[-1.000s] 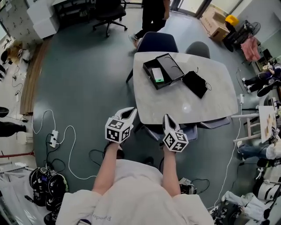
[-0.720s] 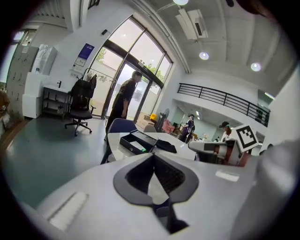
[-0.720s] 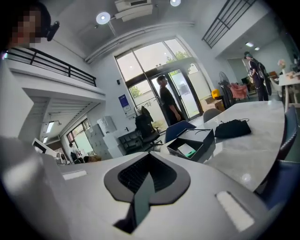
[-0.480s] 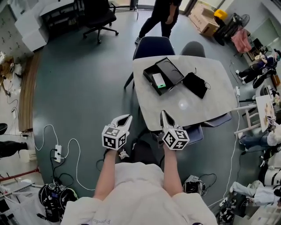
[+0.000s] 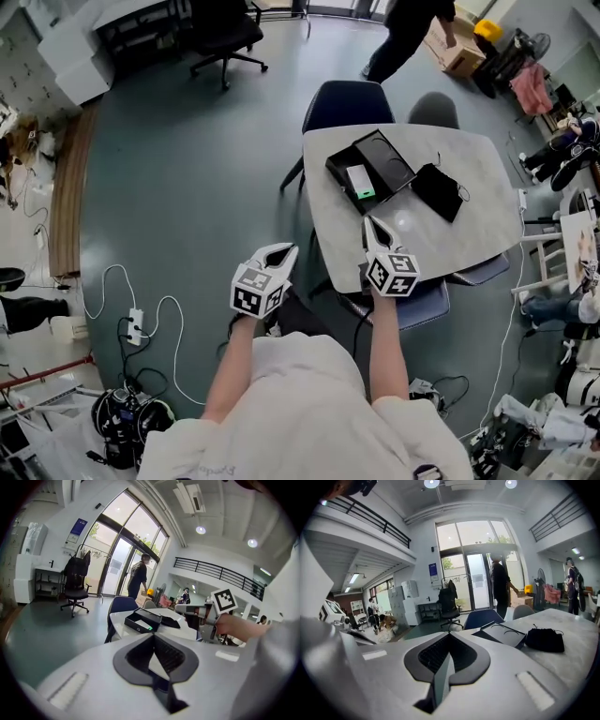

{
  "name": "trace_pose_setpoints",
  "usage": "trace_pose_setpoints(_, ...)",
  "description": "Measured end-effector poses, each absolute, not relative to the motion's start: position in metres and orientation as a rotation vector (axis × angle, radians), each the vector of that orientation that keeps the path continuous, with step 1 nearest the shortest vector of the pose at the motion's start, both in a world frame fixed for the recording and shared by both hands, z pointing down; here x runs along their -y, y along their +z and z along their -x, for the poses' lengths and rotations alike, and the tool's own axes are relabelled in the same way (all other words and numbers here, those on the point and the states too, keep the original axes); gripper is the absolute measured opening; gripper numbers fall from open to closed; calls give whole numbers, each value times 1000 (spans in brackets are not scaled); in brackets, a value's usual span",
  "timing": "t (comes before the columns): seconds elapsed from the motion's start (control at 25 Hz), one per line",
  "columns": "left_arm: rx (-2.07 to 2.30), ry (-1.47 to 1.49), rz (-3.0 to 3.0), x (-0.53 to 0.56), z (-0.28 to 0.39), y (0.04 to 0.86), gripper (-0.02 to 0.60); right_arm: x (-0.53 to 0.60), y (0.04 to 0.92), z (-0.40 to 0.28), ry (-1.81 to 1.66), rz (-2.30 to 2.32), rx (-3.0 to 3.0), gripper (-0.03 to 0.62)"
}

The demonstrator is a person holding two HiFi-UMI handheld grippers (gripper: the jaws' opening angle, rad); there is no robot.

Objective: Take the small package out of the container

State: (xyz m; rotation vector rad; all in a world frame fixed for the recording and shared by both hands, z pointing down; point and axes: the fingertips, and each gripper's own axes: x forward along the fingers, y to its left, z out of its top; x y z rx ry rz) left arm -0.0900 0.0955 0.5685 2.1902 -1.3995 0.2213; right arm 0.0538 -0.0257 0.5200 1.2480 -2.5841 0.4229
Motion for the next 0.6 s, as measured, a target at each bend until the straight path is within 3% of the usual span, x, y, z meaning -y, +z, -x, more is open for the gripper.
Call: trace_pose_setpoints(0.6,1256,345,-2268,80,117,573,52,175,628,-38,253,-917,2185,-2)
